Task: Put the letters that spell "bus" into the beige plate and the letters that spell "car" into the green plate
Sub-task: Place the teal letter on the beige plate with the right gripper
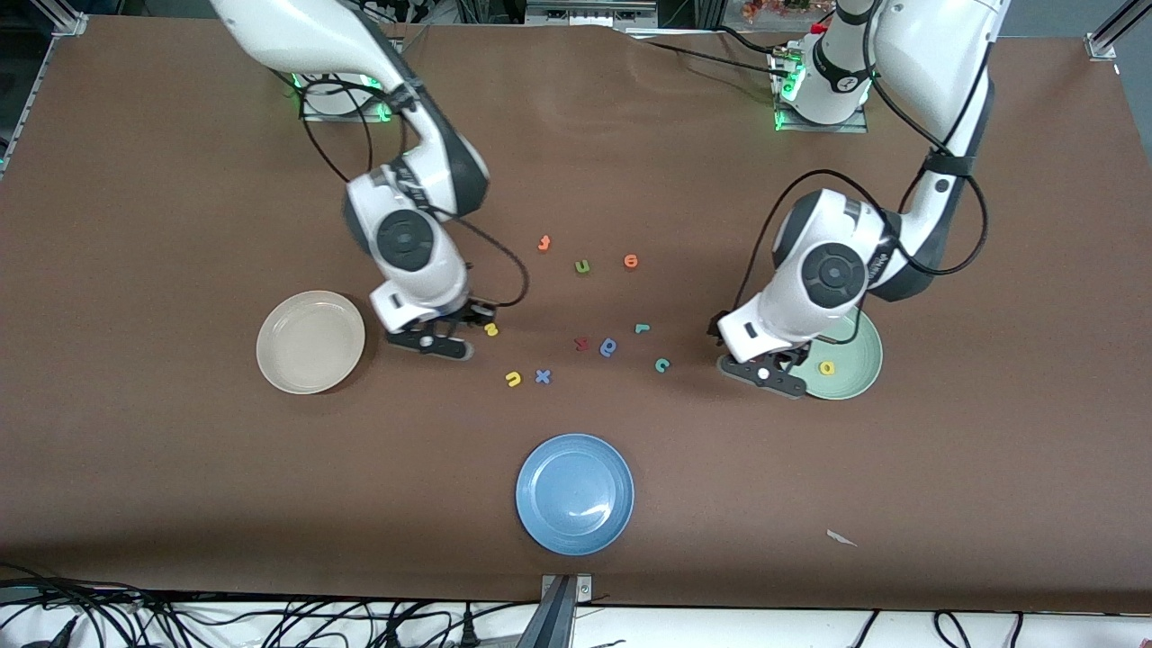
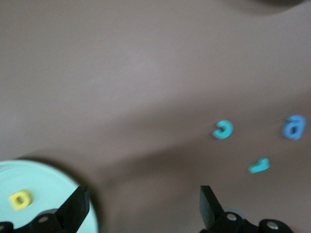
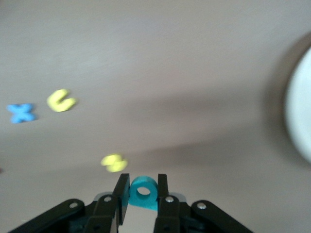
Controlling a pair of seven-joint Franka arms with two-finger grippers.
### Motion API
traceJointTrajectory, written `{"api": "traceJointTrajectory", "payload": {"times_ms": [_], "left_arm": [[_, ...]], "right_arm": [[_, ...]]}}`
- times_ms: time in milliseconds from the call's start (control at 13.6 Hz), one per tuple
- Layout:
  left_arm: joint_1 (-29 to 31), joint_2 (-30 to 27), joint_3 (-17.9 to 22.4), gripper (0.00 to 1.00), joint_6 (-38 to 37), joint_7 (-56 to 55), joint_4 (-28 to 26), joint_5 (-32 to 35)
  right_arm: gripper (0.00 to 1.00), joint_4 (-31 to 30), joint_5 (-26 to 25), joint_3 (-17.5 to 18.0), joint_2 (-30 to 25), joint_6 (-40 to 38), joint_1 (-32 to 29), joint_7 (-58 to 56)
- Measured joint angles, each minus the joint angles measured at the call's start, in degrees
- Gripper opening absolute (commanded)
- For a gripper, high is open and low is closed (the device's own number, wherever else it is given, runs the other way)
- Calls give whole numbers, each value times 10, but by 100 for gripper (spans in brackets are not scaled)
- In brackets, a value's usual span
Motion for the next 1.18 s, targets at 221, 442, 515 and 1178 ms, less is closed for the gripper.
{"api": "traceJointTrajectory", "payload": {"times_ms": [221,442,515,1178], "left_arm": [[-20,40,-1,100,79,-9,17,0],[-32,86,-1,100,139,26,22,0],[-33,95,-1,100,145,52,24,0],[-52,114,-19,58,146,127,26,0]], "right_arm": [[9,-56,0,-1,-36,0,-85,-142],[9,-99,0,-1,-54,8,-150,-247],[10,-115,0,-1,-59,21,-165,-271],[100,-161,2,3,-65,93,-207,-307]]}}
